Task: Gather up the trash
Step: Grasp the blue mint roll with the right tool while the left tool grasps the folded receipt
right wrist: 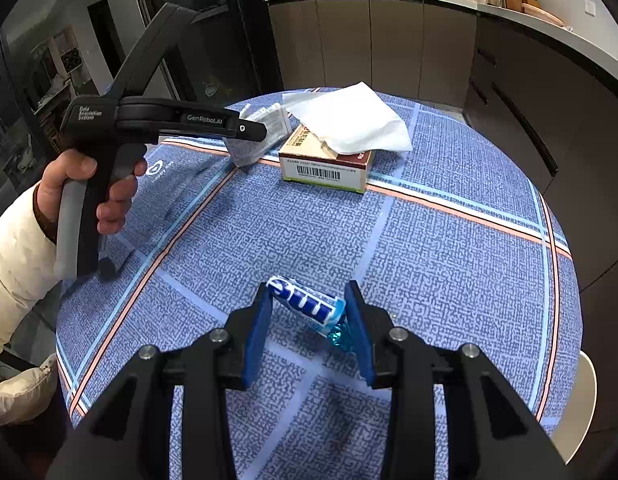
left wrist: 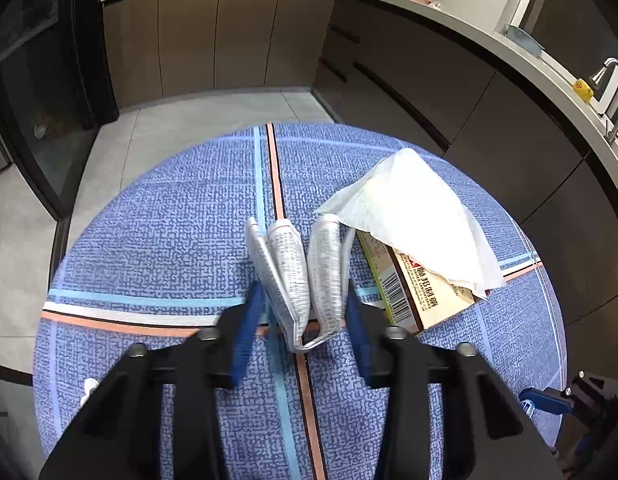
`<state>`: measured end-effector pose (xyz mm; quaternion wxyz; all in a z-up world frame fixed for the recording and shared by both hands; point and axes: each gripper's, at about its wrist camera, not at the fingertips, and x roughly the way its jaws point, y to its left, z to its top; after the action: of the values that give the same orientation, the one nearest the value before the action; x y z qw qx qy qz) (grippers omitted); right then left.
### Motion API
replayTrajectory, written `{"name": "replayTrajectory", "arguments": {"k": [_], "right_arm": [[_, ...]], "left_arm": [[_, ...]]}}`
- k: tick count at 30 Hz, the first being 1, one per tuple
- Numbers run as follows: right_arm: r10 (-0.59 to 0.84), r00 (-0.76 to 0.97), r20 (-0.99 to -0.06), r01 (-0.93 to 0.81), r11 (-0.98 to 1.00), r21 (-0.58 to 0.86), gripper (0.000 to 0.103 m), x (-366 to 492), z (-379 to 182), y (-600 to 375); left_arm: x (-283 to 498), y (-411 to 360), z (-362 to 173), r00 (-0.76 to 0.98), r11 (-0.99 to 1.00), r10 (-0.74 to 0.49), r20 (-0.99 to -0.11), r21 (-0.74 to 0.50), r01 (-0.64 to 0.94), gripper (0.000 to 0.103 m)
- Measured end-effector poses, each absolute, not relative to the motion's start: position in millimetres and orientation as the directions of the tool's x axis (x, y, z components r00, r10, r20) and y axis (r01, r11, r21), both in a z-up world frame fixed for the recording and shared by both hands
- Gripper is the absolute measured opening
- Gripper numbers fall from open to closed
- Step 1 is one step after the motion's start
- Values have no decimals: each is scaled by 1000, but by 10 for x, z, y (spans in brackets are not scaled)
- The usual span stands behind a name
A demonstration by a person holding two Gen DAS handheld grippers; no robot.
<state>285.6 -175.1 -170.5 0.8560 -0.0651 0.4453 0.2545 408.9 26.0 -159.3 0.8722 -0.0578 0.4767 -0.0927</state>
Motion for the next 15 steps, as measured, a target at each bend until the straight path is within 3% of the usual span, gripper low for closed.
{"name": "replayTrajectory", "arguments": {"k": [3, 15], "right_arm": [[374, 474, -797, -493, 863, 112, 38, 2851, -1709, -1747], [363, 514, -777, -468, 878, 101, 38, 2745, -1544, -1796]], "left_arm": [[4109, 276, -1595, 517, 974, -226, -825, -203, 101, 15], [3611, 297, -1161, 576, 969, -247, -779, -195, 152, 13]]}}
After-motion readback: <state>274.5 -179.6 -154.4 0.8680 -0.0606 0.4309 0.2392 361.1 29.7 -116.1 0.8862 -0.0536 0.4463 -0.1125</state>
